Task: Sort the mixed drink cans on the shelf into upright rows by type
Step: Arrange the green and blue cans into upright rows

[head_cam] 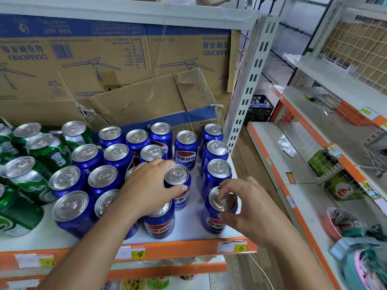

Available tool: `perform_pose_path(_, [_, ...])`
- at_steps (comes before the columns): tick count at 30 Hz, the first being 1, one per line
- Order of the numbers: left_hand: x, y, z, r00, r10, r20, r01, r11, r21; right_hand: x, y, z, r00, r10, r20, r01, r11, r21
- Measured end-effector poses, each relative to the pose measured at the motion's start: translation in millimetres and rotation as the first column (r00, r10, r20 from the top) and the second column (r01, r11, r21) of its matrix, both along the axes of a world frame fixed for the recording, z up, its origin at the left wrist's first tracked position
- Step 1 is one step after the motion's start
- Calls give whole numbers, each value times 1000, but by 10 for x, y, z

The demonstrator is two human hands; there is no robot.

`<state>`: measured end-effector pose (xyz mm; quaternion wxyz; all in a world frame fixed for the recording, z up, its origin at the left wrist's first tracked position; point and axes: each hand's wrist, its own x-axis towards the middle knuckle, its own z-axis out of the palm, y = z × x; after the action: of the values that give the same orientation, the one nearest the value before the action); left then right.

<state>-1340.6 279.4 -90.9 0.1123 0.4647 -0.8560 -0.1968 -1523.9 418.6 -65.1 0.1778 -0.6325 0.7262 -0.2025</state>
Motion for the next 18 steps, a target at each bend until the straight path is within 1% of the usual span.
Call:
perform_pose_path(5, [-3, 6, 17, 1000, 4, -7, -4, 1000, 2, -19, -31, 38, 998, 52, -45, -52, 999, 9])
perform_pose_path(7, [0, 2, 29, 1000, 9, -12, -9, 1000, 13, -21, -67, 68, 997, 53, -55, -55, 998, -39])
perform_pose_path(11, [-11, 12, 64, 1000, -3, 27, 2, 1000, 11, -57, -214, 130, 1000, -3, -13, 2, 991, -135])
perform_pose_path(14, [-17, 28, 123, 1000, 4, 27, -6, 999, 51, -112, -453, 193, 999, -23, -30, 18, 983, -183])
perform_pose_path(16, [-26, 14, 171, 997, 15, 74, -18, 999, 48, -128, -669, 223, 999, -8, -48, 0, 986, -165])
perform_pose_path(18, [-48, -27, 209, 991, 4, 132, -4, 1000, -4, -113, -916, 227, 994, 59, -93, -70, 991, -116])
